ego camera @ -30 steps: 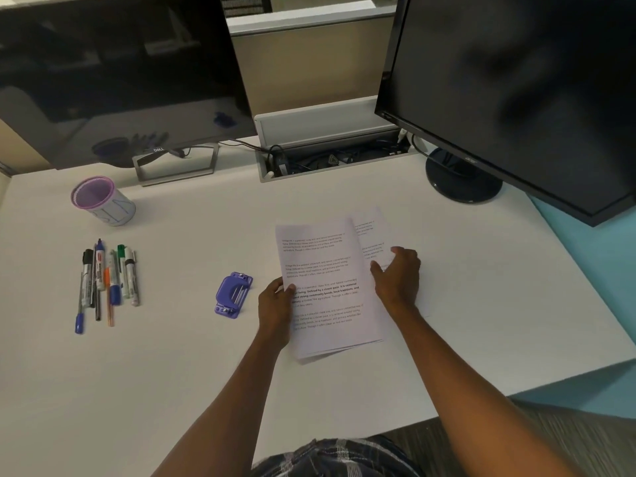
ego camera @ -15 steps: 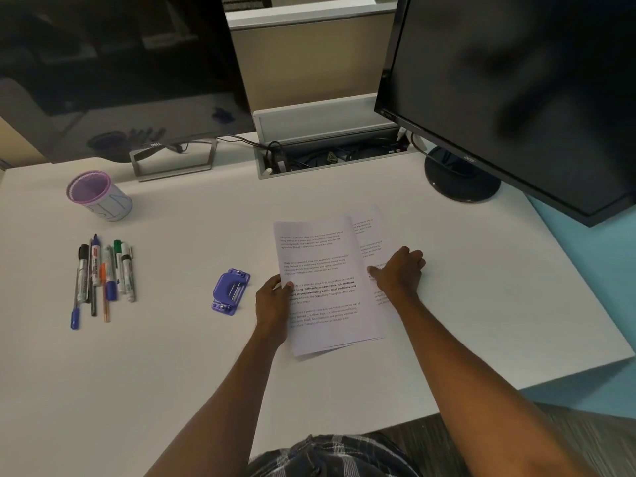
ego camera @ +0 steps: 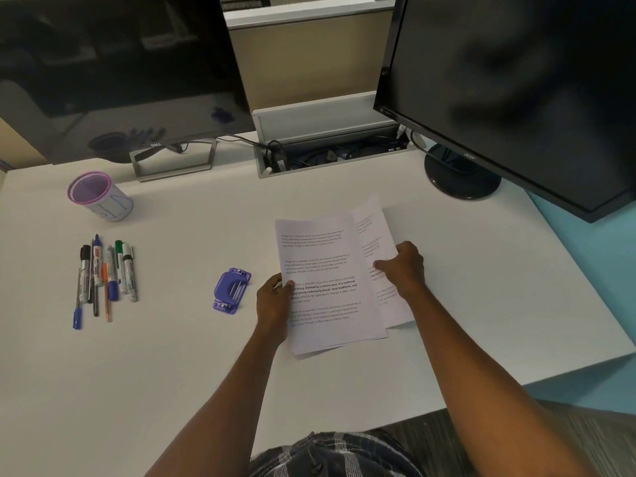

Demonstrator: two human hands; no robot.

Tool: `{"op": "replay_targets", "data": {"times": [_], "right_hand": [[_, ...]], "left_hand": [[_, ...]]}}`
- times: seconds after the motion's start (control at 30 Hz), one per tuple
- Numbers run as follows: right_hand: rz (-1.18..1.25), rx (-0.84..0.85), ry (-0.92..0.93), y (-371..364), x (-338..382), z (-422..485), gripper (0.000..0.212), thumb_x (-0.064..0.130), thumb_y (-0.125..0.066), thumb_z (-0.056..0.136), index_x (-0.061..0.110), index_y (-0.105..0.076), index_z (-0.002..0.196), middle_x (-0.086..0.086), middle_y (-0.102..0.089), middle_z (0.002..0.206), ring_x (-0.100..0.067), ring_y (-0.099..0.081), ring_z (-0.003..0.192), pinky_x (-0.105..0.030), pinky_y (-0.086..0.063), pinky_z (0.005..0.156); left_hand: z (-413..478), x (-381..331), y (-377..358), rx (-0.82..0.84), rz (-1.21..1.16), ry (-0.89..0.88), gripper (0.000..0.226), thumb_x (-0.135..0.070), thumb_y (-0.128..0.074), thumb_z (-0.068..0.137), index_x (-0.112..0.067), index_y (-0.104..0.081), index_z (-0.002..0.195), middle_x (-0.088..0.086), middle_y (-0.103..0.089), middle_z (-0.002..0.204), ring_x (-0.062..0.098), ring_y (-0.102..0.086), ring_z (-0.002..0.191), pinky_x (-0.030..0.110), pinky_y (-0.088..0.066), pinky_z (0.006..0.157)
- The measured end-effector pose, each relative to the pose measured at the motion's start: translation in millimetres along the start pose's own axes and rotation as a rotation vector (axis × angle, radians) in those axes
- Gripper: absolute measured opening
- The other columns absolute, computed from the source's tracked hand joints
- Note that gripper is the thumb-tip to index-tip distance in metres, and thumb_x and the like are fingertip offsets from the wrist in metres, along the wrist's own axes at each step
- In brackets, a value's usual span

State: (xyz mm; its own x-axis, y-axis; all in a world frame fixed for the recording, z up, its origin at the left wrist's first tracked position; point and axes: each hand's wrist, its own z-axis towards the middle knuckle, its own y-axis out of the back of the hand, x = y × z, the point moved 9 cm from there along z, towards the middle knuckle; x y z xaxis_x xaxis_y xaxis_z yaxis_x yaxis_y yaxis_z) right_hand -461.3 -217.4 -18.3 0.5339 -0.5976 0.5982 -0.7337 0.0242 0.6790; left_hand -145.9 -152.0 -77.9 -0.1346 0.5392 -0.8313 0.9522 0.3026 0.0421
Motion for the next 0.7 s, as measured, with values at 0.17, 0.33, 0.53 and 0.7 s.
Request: {"op": "replay_targets", "data": {"times": [0.17, 0.33, 0.53, 0.7], "right_hand": [[-0.021, -0.064, 0.079, 34, 10, -12, 0.022, 0.013, -0.08, 0.084, 0.008, -0.071, 0.104, -0.011, -0.076, 0.115, -0.03, -0.073, 0.091, -0.04, -0.061, 0.079], [-0.162, -0.229, 0.214, 85, 42, -30, 0.019, 0.012, -0.075, 0.09, 0.007, -0.071, 0.108, -0.013, -0.074, 0.117, -0.035, -0.073, 0.098, -0.028, -0.048, 0.073], [-0.132, -0.303, 0.25, 116, 70, -43, 0.06, 0.017, -0.079, 0.088, 0.007, -0.055, 0.142, -0.016, -0.063, 0.137, -0.04, -0.064, 0.121, -0.052, -0.054, 0.094], [0.109, -0.112, 0.28, 96, 62, -40, 0.039, 0.017, -0.083, 0.085, 0.008, -0.069, 0.12, -0.009, -0.072, 0.123, -0.026, -0.072, 0.102, -0.036, -0.061, 0.081]], "left_hand": [[-1, 0, 0, 0.006, 0.0, -0.022, 0.023, -0.015, -0.057, 0.104, -0.034, -0.07, 0.1, -0.005, -0.078, 0.107, 0.023, -0.077, 0.092, 0.043, -0.064, 0.084], [0, 2, -1, 0.015, -0.025, -0.011, 0.022, -0.014, -0.058, 0.103, -0.031, -0.071, 0.103, -0.007, -0.08, 0.103, 0.024, -0.078, 0.092, 0.048, -0.063, 0.087], [-2, 1, -1, 0.03, -0.042, -0.026, 0.02, -0.013, -0.058, 0.103, -0.026, -0.072, 0.108, 0.0, -0.079, 0.11, 0.028, -0.077, 0.097, 0.053, -0.061, 0.091], [-2, 1, -1, 0.043, -0.021, -0.019, 0.018, -0.015, -0.057, 0.103, -0.024, -0.071, 0.112, 0.001, -0.079, 0.112, 0.028, -0.077, 0.098, 0.052, -0.061, 0.092]]}}
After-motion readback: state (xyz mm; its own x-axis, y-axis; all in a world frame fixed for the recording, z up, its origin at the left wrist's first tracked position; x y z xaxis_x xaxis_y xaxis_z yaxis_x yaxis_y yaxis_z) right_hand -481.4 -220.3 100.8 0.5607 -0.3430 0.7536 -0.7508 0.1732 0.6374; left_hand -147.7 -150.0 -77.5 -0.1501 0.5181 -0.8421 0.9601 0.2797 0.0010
